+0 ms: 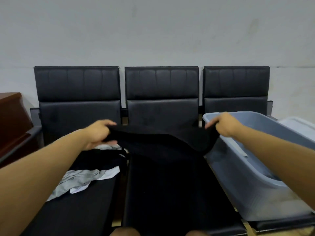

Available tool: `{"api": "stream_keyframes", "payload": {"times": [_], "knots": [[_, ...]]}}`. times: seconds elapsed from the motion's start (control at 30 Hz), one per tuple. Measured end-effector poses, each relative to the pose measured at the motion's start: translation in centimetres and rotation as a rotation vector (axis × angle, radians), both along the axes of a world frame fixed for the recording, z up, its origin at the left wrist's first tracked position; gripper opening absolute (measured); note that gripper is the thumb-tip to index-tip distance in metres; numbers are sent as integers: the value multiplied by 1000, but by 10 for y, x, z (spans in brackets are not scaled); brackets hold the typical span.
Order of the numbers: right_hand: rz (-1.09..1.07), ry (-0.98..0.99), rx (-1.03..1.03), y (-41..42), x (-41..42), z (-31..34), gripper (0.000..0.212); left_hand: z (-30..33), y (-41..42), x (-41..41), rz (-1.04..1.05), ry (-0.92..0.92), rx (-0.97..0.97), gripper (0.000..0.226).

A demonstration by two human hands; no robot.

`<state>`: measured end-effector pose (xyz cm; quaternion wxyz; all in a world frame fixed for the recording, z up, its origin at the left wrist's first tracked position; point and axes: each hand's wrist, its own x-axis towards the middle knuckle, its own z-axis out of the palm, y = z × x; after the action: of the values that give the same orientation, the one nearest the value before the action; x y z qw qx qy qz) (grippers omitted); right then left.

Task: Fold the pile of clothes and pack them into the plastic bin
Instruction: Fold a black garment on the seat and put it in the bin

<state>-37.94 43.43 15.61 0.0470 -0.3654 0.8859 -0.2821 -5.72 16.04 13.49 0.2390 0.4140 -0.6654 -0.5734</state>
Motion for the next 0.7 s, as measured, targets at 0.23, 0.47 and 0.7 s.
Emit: {"api": "stream_keyframes", "payload": {"times": [0.23,0.47,0.7], "knots": [[444,-162,735,42,21,-70,56,-73,8,58,-474,-814,63,32],[543,-299,968,56,40,-58,38,-72,-1,82,-684,-1018,240,44],[660,-106,1143,66,39,-61,30,-70,-11,106,-822,-1145,111,65]]}}
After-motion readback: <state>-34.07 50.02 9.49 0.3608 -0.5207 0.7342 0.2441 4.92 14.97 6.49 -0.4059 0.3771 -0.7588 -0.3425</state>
